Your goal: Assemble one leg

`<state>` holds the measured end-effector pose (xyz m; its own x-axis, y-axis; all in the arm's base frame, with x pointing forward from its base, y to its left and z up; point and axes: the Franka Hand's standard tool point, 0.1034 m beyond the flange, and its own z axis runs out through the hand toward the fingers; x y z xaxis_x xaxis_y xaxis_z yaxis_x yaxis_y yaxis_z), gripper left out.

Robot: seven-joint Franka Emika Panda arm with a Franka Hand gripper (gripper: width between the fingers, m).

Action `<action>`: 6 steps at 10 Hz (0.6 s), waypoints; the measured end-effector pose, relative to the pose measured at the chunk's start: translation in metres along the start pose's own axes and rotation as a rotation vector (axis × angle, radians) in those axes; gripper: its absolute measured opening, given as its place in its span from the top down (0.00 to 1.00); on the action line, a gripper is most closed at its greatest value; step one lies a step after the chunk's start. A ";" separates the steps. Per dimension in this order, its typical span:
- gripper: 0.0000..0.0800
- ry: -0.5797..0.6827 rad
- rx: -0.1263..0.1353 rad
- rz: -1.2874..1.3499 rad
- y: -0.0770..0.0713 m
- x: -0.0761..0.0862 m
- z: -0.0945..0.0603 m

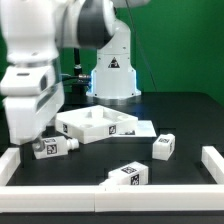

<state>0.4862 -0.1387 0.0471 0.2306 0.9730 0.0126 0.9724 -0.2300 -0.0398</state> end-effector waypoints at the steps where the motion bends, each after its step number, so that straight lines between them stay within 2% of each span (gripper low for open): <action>1: 0.19 -0.007 -0.011 0.077 -0.002 0.022 -0.007; 3: 0.19 -0.007 -0.042 0.259 0.009 0.073 -0.026; 4: 0.19 -0.001 -0.049 0.426 0.019 0.100 -0.031; 5: 0.19 0.008 -0.060 0.537 0.036 0.120 -0.032; 6: 0.19 0.018 -0.076 0.555 0.052 0.126 -0.031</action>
Offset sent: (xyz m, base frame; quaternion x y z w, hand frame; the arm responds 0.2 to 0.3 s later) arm 0.0584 0.0693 0.0250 -0.0190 -0.0626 0.3143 0.9471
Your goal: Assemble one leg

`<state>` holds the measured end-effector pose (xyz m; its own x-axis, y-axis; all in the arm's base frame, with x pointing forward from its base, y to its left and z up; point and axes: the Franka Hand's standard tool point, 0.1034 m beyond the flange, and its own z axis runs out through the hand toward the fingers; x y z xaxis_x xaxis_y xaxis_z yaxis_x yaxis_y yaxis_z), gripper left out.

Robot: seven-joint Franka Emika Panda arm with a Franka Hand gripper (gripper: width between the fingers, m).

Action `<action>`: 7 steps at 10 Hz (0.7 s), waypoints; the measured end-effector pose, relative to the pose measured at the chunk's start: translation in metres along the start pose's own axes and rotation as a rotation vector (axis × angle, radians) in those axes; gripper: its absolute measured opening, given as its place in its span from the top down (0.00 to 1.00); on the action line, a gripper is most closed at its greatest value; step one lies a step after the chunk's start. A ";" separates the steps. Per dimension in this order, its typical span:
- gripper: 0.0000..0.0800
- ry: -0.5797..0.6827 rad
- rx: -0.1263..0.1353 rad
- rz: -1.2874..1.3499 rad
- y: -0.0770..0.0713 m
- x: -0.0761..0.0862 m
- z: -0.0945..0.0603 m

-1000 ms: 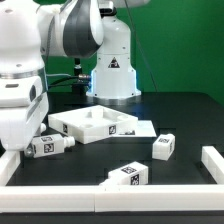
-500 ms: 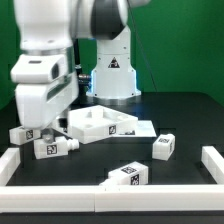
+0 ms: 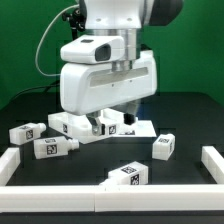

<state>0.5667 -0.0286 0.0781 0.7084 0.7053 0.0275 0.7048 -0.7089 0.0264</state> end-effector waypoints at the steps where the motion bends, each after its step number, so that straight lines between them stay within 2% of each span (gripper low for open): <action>1: 0.19 0.010 -0.009 0.000 0.000 0.000 0.003; 4: 0.19 0.008 -0.005 0.001 -0.001 -0.001 0.004; 5: 0.19 0.005 0.000 0.099 -0.008 0.000 0.005; 7: 0.19 -0.012 0.028 0.345 -0.045 0.010 0.008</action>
Offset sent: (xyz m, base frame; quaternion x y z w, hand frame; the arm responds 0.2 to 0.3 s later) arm 0.0000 0.0000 0.0000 0.0000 0.0000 0.0000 1.0000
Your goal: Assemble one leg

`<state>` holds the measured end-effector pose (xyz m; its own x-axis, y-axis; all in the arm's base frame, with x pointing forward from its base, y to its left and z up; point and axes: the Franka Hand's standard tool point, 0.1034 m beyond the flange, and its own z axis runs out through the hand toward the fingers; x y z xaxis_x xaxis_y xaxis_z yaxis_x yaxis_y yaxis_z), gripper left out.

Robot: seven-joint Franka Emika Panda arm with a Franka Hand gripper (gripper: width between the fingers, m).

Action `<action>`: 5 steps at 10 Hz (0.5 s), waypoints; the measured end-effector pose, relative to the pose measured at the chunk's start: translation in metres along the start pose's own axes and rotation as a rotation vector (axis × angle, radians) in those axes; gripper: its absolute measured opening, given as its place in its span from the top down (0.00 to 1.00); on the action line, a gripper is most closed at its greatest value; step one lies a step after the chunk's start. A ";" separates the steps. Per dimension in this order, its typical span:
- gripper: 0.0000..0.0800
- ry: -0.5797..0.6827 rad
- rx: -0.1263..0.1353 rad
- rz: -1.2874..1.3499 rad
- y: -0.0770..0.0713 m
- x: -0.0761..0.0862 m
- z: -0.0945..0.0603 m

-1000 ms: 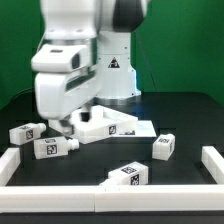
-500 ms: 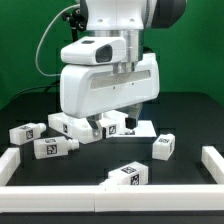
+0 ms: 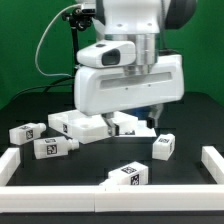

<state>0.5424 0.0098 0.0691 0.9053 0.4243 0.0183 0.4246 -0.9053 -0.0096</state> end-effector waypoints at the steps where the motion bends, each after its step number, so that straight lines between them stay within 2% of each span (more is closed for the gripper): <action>1: 0.19 -0.030 0.015 0.193 -0.019 0.008 0.000; 2: 0.19 -0.050 0.032 0.274 -0.026 0.021 0.001; 3: 0.19 -0.006 0.023 0.264 -0.025 0.028 0.007; 5: 0.19 -0.012 0.025 0.263 -0.026 0.025 0.008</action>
Offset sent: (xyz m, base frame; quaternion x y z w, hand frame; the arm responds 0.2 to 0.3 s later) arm 0.0000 0.0000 0.0000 0.0000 0.0000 0.0000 1.0000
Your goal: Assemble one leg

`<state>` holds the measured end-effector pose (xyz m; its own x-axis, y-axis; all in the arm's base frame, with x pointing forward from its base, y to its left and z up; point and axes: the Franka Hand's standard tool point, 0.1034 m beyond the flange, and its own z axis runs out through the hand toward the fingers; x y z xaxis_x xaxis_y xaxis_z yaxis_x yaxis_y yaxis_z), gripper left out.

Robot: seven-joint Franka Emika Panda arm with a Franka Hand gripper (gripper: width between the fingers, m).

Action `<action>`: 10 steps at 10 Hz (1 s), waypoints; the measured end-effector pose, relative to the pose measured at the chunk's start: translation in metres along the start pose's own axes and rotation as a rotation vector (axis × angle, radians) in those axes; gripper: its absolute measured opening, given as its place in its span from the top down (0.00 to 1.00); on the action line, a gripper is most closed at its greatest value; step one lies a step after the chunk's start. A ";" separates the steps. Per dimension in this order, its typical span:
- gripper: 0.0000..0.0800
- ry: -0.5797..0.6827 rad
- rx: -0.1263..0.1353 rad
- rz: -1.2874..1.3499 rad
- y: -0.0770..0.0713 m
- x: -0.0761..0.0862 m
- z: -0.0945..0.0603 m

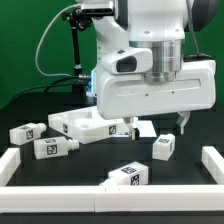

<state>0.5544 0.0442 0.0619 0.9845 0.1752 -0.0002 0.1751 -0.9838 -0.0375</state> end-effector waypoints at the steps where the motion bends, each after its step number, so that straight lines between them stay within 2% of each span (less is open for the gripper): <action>1: 0.19 -0.004 0.001 0.002 -0.001 -0.002 0.002; 2: 0.19 -0.011 0.012 0.117 -0.007 -0.012 0.010; 3: 0.19 -0.025 0.020 0.186 -0.019 -0.028 0.025; 4: 0.19 -0.034 0.019 0.220 -0.032 -0.037 0.039; 5: 0.19 -0.034 0.020 0.241 -0.041 -0.039 0.047; 7: 0.19 -0.024 0.025 0.242 -0.044 -0.040 0.051; 8: 0.30 -0.025 0.026 0.241 -0.045 -0.041 0.051; 9: 0.30 -0.025 0.026 0.241 -0.045 -0.041 0.051; 10: 0.57 -0.024 0.026 0.247 -0.046 -0.041 0.051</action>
Offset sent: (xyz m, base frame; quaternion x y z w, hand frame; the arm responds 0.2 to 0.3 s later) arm -0.0463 0.0277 -0.0540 -0.0340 0.0051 0.1598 0.9865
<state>0.5054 0.0838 0.0123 0.9970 -0.0689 -0.0361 -0.0709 -0.9957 -0.0592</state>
